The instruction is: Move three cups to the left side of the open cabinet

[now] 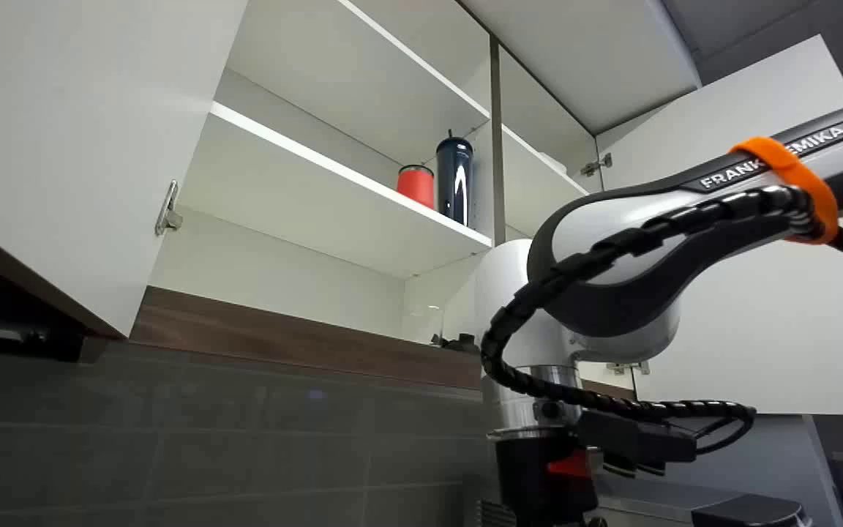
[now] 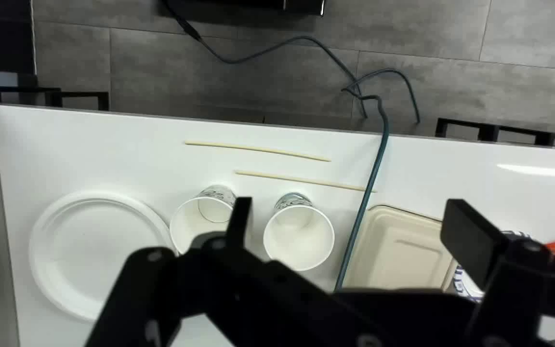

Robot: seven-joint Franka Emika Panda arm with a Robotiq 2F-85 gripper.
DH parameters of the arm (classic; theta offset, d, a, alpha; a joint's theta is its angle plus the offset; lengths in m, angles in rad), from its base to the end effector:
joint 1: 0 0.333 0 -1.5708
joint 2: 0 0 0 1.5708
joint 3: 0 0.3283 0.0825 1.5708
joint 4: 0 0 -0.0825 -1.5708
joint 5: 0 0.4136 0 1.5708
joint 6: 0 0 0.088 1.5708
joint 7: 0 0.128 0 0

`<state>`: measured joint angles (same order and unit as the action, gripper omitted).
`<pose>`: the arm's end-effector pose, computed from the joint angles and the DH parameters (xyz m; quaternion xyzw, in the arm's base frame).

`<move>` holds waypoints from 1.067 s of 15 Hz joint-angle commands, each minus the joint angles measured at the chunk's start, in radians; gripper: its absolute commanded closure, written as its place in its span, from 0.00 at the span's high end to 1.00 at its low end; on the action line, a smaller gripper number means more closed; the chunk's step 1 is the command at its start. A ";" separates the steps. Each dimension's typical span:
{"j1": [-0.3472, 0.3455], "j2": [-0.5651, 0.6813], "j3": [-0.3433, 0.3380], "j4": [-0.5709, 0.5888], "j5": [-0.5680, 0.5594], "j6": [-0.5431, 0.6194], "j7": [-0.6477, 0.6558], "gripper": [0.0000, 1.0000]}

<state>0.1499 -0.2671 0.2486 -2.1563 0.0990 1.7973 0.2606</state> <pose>0.4445 0.2043 0.4804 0.9974 0.0495 -0.0516 0.0014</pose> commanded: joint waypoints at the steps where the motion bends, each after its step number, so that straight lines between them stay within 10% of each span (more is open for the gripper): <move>1: 0.009 0.001 -0.008 0.002 -0.002 -0.002 0.002 1.00; 9: -0.022 0.026 -0.024 -0.032 0.033 0.067 0.127 1.00; 16: -0.060 0.032 -0.050 -0.241 -0.029 0.510 0.187 1.00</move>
<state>0.1013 -0.2332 0.2092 -2.3053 0.0894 2.1778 0.4252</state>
